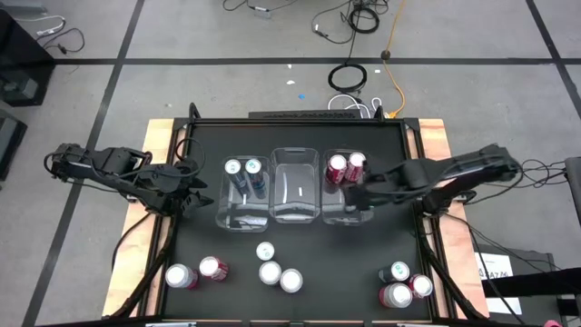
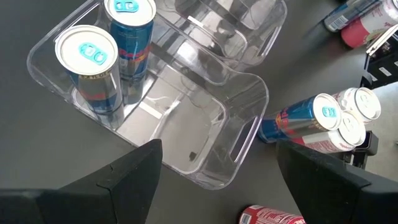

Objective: Sort soda cans
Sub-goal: Put the bottom right blue soda can into the left transparent bin

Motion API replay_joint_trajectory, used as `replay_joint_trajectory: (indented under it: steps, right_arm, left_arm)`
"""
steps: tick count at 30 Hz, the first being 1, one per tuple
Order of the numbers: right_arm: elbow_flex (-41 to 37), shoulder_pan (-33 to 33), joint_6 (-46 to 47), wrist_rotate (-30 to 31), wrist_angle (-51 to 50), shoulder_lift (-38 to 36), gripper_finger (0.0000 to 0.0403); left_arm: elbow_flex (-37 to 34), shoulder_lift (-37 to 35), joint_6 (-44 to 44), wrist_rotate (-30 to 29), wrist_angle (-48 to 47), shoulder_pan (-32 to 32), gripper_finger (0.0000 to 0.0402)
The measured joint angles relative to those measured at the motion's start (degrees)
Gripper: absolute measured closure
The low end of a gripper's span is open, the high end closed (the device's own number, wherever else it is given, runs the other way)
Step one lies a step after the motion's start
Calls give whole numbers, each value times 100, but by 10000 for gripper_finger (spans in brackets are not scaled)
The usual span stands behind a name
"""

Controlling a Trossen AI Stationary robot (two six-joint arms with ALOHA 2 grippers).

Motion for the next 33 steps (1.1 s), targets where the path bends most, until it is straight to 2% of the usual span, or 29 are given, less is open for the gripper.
replay_joint_trajectory:
  steps: [6,11,20,29,33]
  right_arm:
    - [2,536,733,-395,-302,-382,65]
    - [0,1020,1419,-910,-717,-356,65]
    - [2,2081,2861,-1280,-876,-347,65]
    - [2,2783,3100,-1627,-454,-314,65]
    - [2,2942,3181,-2082,-455,-168,65]
  left_arm:
    - [0,-1,127,0,0,-1,77]
    - [0,1,1058,0,0,-1,77]
    - [0,-1,1239,0,2,1,77]
    - [0,-1,1239,0,2,1,77]
    - [0,0,1236,0,2,1,77]
